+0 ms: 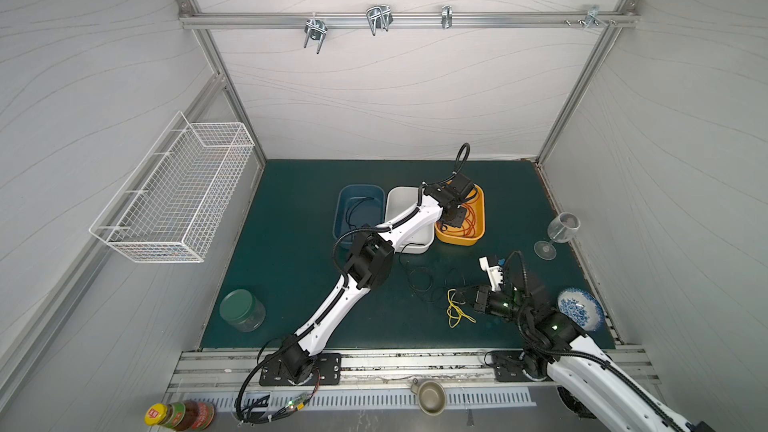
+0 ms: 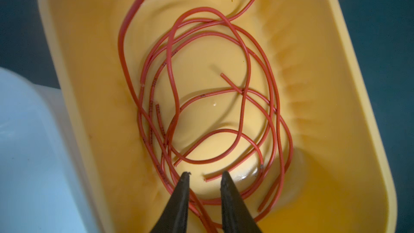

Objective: Untangle the cables
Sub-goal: 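Lower the red wire into the yellow tub and open the left gripper, then withdraw the left gripper from the tub toward the right gripper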

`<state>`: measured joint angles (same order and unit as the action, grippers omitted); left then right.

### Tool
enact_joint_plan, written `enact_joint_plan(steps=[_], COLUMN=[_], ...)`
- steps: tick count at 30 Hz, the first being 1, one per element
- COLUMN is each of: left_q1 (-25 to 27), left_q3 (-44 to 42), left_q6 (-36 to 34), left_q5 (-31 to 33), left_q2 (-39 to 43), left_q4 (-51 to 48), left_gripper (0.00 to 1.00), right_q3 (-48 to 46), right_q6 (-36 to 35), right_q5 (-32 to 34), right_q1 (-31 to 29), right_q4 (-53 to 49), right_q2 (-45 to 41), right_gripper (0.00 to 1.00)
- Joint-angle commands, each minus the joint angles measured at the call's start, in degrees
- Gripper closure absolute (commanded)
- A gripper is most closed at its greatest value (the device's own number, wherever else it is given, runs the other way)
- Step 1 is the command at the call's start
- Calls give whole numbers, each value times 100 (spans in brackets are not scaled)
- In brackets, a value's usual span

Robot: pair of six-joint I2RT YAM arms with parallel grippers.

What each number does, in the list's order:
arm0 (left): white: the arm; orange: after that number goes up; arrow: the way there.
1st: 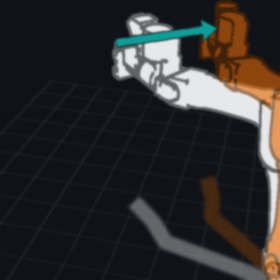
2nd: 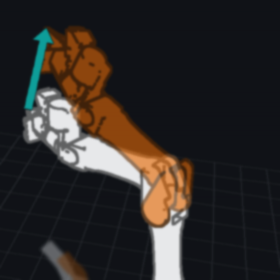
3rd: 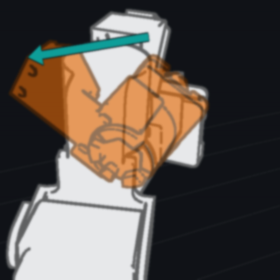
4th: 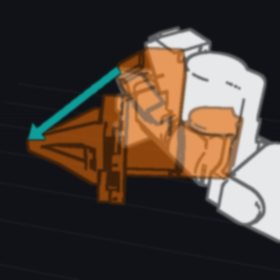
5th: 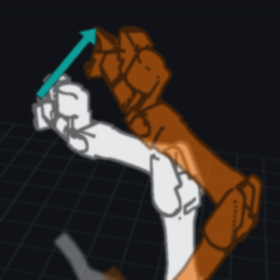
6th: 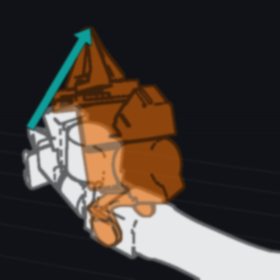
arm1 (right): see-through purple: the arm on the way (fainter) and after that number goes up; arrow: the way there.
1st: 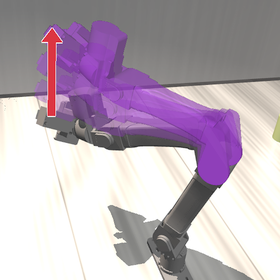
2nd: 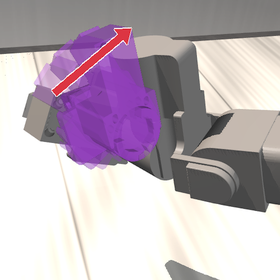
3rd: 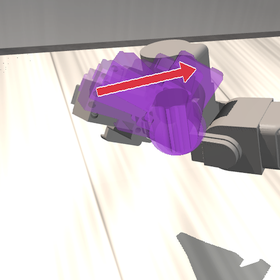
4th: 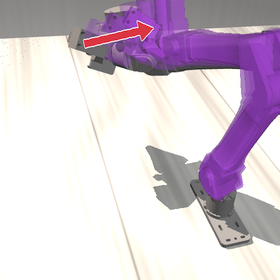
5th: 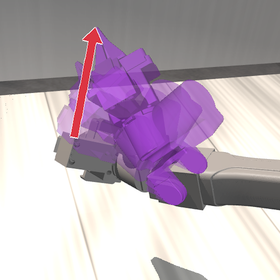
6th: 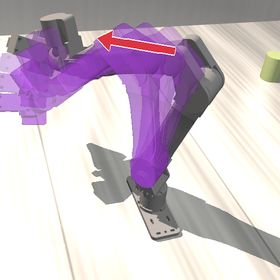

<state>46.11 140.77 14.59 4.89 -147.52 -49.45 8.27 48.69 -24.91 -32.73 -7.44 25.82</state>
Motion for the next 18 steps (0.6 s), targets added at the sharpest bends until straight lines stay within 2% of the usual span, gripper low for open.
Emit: enact_joint_plan(steps=[1,13,16,18], left_q1=[-33,-87,-126,-159], left_q3=[76,-107,-356,-826], left_q6=[-63,-141,-98,-39], left_q5=[-41,94,100,51], left_q2=[346,1251,1650,2034], left_q4=[102,48,61,153], left_gripper=[62,40,38,38], right_q3=[13,160,269,351], right_q6=[116,124,119,124], right_q5=[44,176,249,249], right_q1=[-49,-120,-119,-119], right_q4=[95,-21,-152,-144], right_q2=[10,51,104,141], right_gripper=[100,100,100,100])
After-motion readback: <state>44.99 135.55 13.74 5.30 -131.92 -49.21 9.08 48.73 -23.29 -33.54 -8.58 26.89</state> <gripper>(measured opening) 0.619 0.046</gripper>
